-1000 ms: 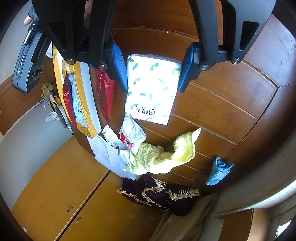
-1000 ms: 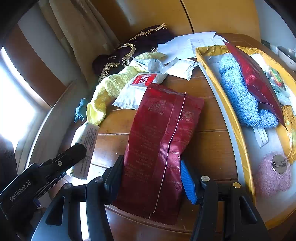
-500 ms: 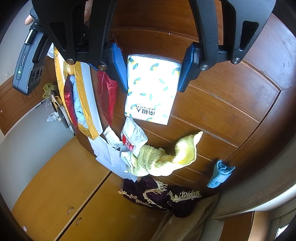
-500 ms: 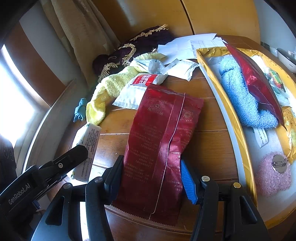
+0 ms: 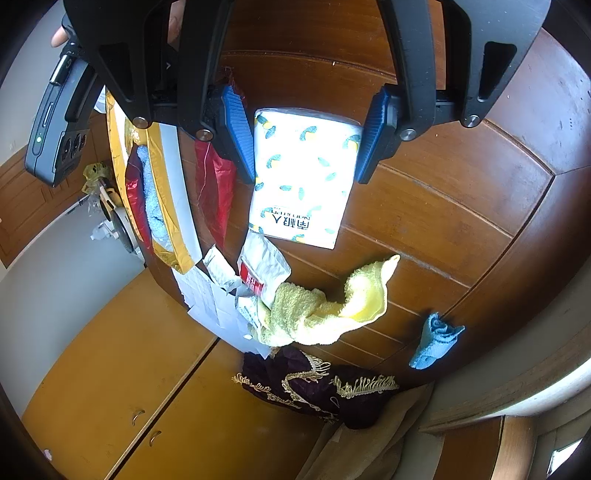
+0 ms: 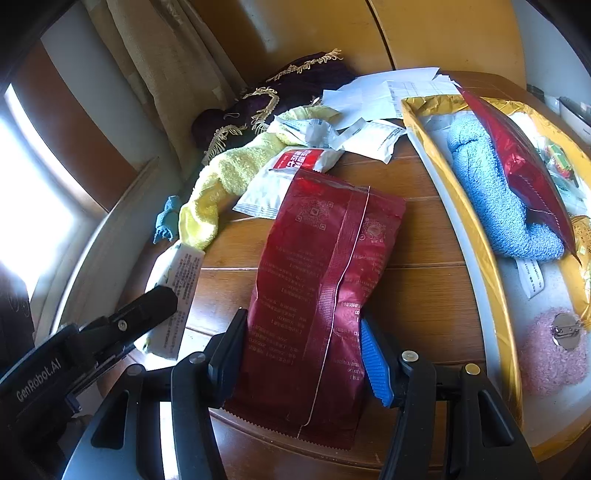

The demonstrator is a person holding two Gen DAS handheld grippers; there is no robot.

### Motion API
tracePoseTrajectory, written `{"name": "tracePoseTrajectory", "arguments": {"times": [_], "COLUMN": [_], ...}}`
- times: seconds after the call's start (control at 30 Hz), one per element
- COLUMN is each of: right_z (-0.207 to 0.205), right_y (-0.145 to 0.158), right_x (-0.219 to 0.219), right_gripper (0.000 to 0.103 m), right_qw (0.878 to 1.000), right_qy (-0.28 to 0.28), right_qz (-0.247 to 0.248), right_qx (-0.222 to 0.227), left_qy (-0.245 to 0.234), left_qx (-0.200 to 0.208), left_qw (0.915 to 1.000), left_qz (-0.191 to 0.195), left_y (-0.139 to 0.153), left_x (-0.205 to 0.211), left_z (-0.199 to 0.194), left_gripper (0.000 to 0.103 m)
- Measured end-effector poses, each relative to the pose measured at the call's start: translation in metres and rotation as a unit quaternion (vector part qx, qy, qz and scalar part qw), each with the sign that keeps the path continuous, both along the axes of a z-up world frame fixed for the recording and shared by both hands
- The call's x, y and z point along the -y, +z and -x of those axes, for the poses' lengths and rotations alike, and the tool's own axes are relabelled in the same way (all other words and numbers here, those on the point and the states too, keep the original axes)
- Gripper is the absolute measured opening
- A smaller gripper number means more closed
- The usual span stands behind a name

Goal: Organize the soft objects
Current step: 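Lift the tissue pack with the left tool while the right tool lifts the red bag, then carry the tissue pack and red snack bag over the white box with both tools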

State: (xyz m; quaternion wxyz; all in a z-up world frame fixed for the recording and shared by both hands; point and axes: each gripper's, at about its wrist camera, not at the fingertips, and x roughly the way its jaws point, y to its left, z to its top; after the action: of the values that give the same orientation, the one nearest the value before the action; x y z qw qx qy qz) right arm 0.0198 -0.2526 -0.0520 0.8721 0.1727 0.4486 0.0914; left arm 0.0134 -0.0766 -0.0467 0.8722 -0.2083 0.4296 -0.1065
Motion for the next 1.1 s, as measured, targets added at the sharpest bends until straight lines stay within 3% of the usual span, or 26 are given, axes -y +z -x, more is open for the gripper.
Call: {"name": "tracePoseTrajectory", "arguments": {"times": [0.37, 0.63, 0.8, 1.1], "right_z": [0.017, 0.032, 0.036, 0.034], "right_y": [0.023, 0.047, 0.066, 0.075], "right_x": [0.002, 0.022, 0.042, 0.098], "right_gripper": [0.058, 0.058, 0.058, 0.058], "right_qw": [0.999, 0.996, 0.994, 0.994], "right_qy": [0.011, 0.016, 0.025, -0.034], "right_qz": [-0.02, -0.037, -0.037, 0.004], "right_qx": [0.046, 0.076, 0.099, 0.1], "left_qy": [0.007, -0.011, -0.034, -0.116], "left_qx": [0.01, 0.039, 0.048, 0.047], "left_qw": [0.9999, 0.9984, 0.9968, 0.9882], "left_qz": [0.001, 0.038, 0.054, 0.087], "left_y": [0.01, 0.032, 0.044, 0.054], "left_x": [-0.001, 0.008, 0.024, 0.078], "left_z": [0.013, 0.017, 0.012, -0.001], "left_gripper": [0.052, 0.052, 0.052, 0.052]}}
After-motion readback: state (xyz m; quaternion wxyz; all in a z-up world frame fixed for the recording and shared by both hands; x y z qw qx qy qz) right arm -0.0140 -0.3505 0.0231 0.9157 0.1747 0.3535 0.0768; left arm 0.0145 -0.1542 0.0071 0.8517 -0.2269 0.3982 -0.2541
